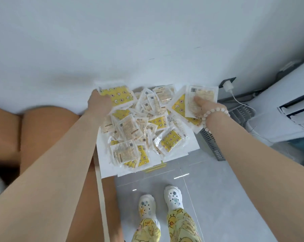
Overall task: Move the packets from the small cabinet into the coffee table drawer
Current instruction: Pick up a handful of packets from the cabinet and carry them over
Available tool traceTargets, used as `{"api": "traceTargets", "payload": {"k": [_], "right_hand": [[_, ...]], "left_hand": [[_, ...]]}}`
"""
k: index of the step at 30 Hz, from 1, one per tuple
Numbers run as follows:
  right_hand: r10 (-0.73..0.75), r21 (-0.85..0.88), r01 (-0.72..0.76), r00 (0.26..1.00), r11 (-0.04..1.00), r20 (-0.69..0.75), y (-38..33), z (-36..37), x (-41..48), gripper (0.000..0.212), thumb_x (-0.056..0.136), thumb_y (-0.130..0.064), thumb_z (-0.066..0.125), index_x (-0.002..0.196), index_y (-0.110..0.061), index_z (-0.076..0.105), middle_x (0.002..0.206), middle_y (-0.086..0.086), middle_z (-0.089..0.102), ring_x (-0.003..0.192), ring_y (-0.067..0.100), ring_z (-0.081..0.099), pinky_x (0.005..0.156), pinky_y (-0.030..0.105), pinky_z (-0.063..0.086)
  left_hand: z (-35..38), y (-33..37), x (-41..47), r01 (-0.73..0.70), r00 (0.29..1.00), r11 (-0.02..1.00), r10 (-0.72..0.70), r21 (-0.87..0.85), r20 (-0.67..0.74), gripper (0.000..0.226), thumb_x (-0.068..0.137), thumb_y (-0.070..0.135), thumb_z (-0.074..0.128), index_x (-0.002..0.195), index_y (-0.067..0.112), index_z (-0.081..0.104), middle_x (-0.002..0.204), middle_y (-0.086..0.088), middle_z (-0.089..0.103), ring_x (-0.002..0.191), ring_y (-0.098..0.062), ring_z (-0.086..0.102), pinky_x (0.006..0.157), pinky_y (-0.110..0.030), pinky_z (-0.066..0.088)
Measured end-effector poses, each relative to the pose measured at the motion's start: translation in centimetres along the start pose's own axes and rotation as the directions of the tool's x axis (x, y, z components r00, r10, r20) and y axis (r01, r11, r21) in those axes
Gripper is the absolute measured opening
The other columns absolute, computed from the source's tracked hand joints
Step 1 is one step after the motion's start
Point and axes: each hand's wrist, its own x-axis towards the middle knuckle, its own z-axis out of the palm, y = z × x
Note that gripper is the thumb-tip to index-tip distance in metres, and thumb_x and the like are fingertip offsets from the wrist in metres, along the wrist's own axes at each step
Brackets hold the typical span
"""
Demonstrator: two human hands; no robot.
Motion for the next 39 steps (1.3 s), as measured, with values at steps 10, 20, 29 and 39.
{"api": "traceTargets", "payload": {"k": [10,20,29,39], "right_hand": [[0.011,0.341,0.007,0.999,0.94,-0.052,1.9,-7.0,-5.7,0.093,0.05,-0.05,0.085,0.128,-0.014,0.051,0.124,0.004,0.061,0.111,0.026,0.059,0.097,0.044,0.048],[0.241,0.633,0.014,0.917,0.774,-0.317,11.0,-17.4,-14.8,0.084,0.036,-0.046,0.093,0.107,-0.014,0.062,0.096,0.003,0.069,0.087,0.027,0.069,0.082,0.046,0.056],[0.467,0.792,0.118,0.752,0.599,-0.465,25.1,-27.5,-21.0,0.122,0.021,-0.066,0.084,0.125,-0.009,0.054,0.112,0.01,0.064,0.097,0.03,0.066,0.088,0.037,0.051],[0.728,0.914,0.251,0.553,0.318,-0.405,39.7,-31.0,-35.2,0.112,0.047,-0.059,0.083,0.136,-0.004,0.044,0.135,0.009,0.053,0.116,0.028,0.055,0.097,0.04,0.044]], "left_hand": [[0.3,9.3,-8.8,-0.163,0.85,0.984,0.177,-0.071,0.497,0.032,0.096,0.015,0.052,0.126,0.006,0.048,0.122,-0.008,0.059,0.098,-0.031,0.064,0.072,-0.04,0.06],[8.5,10.4,-19.8,-0.361,0.485,0.931,0.233,-0.05,0.843,0.028,0.1,0.013,0.046,0.128,0.01,0.051,0.122,-0.009,0.062,0.092,-0.023,0.064,0.071,-0.034,0.057],[16.6,9.1,-35.3,-0.588,0.102,0.809,0.065,0.008,0.993,0.027,0.099,0.015,0.049,0.123,0.006,0.056,0.104,-0.005,0.067,0.079,-0.016,0.065,0.054,-0.025,0.057],[18.7,0.2,-53.6,-0.759,-0.219,0.645,-0.136,-0.081,0.966,0.013,0.098,0.012,0.05,0.108,0.013,0.059,0.083,0.003,0.071,0.066,-0.009,0.066,0.057,-0.022,0.053]]}}
